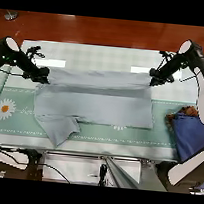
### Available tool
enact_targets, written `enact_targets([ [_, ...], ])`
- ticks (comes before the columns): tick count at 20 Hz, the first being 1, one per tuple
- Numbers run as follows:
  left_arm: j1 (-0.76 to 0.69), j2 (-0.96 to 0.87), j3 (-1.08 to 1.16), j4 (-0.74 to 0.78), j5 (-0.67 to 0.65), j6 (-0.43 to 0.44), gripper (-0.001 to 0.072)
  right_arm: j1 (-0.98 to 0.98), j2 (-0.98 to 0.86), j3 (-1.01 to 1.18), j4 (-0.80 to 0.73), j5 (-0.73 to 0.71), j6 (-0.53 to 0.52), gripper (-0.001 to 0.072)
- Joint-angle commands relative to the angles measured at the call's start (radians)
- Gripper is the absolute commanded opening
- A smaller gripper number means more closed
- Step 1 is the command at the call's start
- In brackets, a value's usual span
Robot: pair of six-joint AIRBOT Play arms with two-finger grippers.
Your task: Fold the shirts.
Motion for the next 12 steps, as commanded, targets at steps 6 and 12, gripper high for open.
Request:
enact_targets([
  [6, 0.001, 0.002, -0.015, 0.004, -0.083, -0.021, 0.0577, 0.016, -0.007, 0.001, -0.009, 0.124, 0.056, 0.0651],
  [12, 0.059, 0.143, -0.148, 0.013, -0.122, -0.072, 0.0704, 0.006, 0.222, -0.112, -0.072, 0.059, 0.048, 0.0629],
])
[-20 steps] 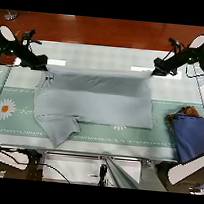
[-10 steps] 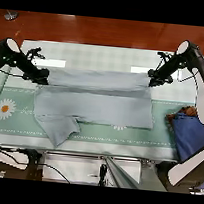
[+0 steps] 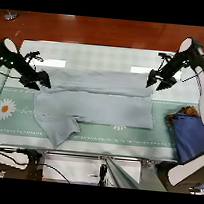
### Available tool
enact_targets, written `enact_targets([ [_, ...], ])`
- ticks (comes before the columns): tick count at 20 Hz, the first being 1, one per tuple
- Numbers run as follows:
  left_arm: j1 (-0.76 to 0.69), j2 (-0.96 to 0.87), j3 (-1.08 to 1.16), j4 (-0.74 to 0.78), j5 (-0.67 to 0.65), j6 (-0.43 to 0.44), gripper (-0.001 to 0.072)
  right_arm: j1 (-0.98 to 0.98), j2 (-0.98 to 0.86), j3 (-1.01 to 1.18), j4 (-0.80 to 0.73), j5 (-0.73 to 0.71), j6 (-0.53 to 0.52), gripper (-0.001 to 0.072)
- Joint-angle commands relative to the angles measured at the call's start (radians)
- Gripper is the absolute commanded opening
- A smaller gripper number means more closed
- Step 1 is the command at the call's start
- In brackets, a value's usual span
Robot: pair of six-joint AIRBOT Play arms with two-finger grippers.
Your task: Fold the shirts.
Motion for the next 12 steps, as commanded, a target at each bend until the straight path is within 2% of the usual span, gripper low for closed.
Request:
enact_targets([
  [1, 0.063, 0.132, -0.156, 0.004, 0.025, -0.018, 0.0704, -0.018, 0.196, -0.157, -0.06, -0.132, -0.003, 0.063],
  [3, 0.153, 0.253, -0.334, 0.004, 0.091, -0.043, 0.0704, -0.061, 0.375, -0.396, 0.065, -0.32, -0.042, 0.0629],
  [6, 0.327, 0.421, -0.583, 0.002, 0.159, -0.041, 0.0704, -0.13, 0.639, -0.796, 0.361, -0.508, -0.209, 0.0628],
  [9, 0.473, 0.536, -0.732, -0.097, 0.204, 0.009, 0.0703, -0.121, 0.847, -1.091, 0.383, -0.567, -0.238, 0.0628],
  [12, 0.499, 0.57, -0.813, -0.242, 0.215, 0.06, 0.0703, -0.121, 0.959, -1.239, 0.404, -0.603, -0.237, 0.0628],
])
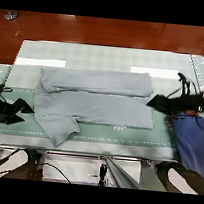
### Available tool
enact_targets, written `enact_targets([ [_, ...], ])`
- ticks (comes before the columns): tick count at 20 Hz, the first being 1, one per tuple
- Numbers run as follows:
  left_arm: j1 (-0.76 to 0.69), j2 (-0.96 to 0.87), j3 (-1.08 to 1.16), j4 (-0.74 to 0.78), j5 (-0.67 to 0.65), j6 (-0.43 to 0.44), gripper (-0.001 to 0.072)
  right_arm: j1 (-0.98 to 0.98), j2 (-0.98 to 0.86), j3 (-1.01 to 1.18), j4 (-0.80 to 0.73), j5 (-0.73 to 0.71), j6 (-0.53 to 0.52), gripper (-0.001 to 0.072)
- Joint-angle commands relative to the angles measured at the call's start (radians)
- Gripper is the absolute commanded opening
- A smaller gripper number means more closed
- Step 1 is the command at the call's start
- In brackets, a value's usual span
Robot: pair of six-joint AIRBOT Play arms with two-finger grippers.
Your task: Fold the shirts.
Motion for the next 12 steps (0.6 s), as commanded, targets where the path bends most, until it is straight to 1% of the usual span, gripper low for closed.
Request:
enact_targets([
  [1, 0.042, 0.06, -0.124, -0.132, 0.037, 0.051, 0.0703, -0.005, 0.151, -0.201, 0.072, -0.083, -0.028, 0.0628],
  [4, -0.015, 0.06, -0.172, -0.155, 0.08, 0.052, 0.0702, -0.005, 0.161, -0.207, 0.125, -0.095, -0.032, 0.0628],
  [7, -0.055, 0.06, -0.203, -0.303, 0.139, 0.131, 0.0701, -0.005, 0.161, -0.207, 0.17, -0.113, -0.037, 0.0628],
  [8, -0.076, 0.06, -0.206, -0.33, 0.151, 0.156, 0.0701, -0.005, 0.161, -0.207, 0.176, -0.114, -0.036, 0.0628],
  [12, -0.156, 0.059, -0.206, -0.325, 0.149, 0.184, 0.07, -0.006, 0.161, -0.207, 0.191, -0.117, -0.036, 0.0628],
])
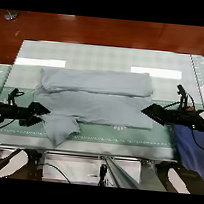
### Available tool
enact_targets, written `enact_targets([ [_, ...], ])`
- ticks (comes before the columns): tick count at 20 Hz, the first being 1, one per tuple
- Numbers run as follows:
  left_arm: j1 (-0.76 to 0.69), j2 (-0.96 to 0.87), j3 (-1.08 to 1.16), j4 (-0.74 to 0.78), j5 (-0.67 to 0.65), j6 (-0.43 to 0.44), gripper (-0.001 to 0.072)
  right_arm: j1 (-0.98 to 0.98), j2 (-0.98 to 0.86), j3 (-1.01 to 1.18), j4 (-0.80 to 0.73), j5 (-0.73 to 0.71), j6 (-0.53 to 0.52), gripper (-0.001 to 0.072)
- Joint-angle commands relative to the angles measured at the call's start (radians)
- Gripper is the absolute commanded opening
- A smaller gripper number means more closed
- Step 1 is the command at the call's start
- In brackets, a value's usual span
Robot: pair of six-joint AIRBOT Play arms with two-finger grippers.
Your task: Fold the shirts.
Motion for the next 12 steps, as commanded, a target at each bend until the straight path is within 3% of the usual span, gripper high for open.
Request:
enact_targets([
  [1, -0.054, 0.001, -0.008, -0.033, 0.007, 0.053, 0.07, -0.001, 0.004, -0.005, 0.022, -0.012, -0.001, 0.0628],
  [6, -0.057, 0.002, -0.012, 0.0, -0.048, 0.097, 0.0669, -0.07, 0.004, -0.004, -0.124, 0.01, 0.062, 0.0628],
  [7, -0.057, 0.002, -0.012, 0.002, -0.059, 0.097, 0.0563, -0.117, 0.004, -0.004, -0.159, 0.023, 0.069, 0.0628],
  [9, -0.058, 0.002, -0.012, 0.008, -0.082, 0.1, 0.0473, -0.233, 0.004, -0.005, -0.206, 0.058, 0.068, 0.0627],
  [11, -0.059, 0.002, -0.012, 0.003, -0.08, 0.101, 0.0032, -0.321, 0.004, -0.005, -0.267, 0.104, 0.069, 0.0627],
  [12, -0.059, 0.002, -0.012, -0.003, -0.08, 0.108, 0.0029, -0.34, 0.004, -0.006, -0.298, 0.13, 0.073, 0.0628],
])
